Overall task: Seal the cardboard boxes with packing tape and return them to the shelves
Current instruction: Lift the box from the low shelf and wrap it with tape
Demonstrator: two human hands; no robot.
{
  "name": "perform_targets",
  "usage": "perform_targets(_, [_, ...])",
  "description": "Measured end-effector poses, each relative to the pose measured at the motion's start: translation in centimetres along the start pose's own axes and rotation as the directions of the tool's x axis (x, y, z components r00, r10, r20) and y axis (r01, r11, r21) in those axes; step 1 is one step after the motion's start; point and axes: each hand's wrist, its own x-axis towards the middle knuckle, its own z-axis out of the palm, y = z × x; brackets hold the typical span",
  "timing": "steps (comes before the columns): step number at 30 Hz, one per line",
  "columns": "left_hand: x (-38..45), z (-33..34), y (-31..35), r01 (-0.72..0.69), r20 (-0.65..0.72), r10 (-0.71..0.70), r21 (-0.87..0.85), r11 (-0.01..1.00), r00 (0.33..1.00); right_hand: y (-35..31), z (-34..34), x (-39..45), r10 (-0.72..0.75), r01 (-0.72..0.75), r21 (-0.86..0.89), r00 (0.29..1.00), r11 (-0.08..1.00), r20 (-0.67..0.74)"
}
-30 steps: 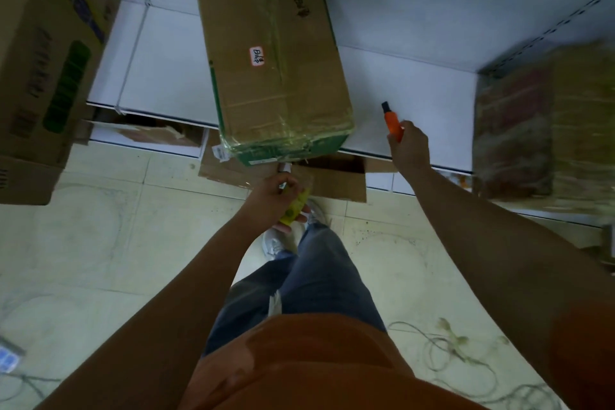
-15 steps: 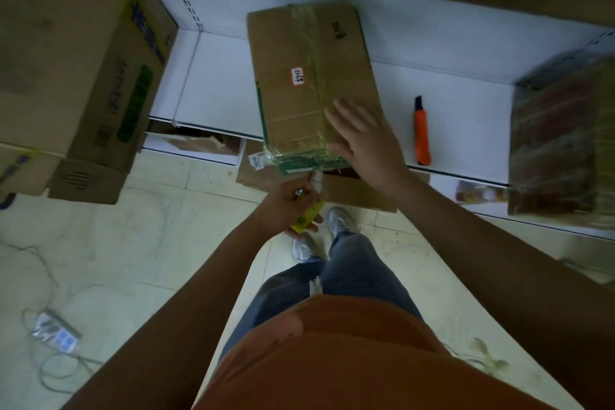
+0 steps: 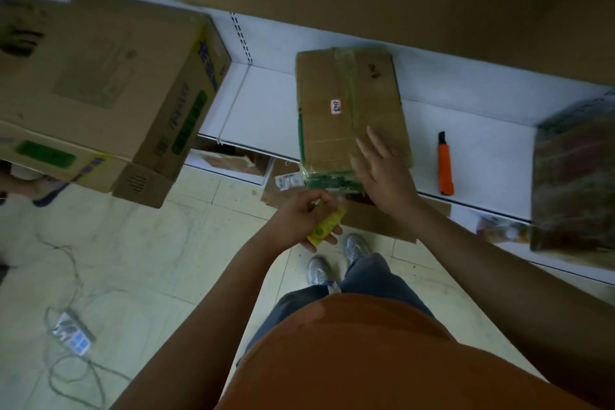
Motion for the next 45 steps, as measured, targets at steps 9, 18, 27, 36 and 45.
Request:
perform_targets(9, [-2.3, -1.2, 4.2, -0.14, 0.097, 0.13, 0.107, 0.984, 0.987, -4.6, -6.8, -3.2, -0.023, -0.346, 0.691, 0.885, 0.634, 0.464])
perform_targets(18, [-2.2, -2.3, 6.0, -0.126, 0.062, 0.119, 0.135, 0.983, 0.991, -4.3, -8.7, -4.4, 0.035, -0.197, 0.683, 0.969, 0.703, 0.244])
perform_targets(27, [-0.9, -3.2, 6.9, -0.122, 0.125, 0.102, 0.168, 0.978, 0.987, -5.6, -9.6, -3.8, 0.103, -0.215, 0.715, 0.975, 0.665, 0.198])
perform_targets(36, [-0.2, -4.2, 7.7, -0.11, 0.137, 0.085, 0.192, 0.975, 0.987, -5.8, -8.9, -3.3, 0.112, -0.165, 0.692, 0.986, 0.703, 0.122])
perform_targets(45, [0.9, -3.9, 6.9, -0.078, 0.209, 0.015, 0.298, 0.951, 0.978, -4.3, -7.1, -2.5, 0.322, -0.204, 0.605, 0.942, 0.77, -0.091])
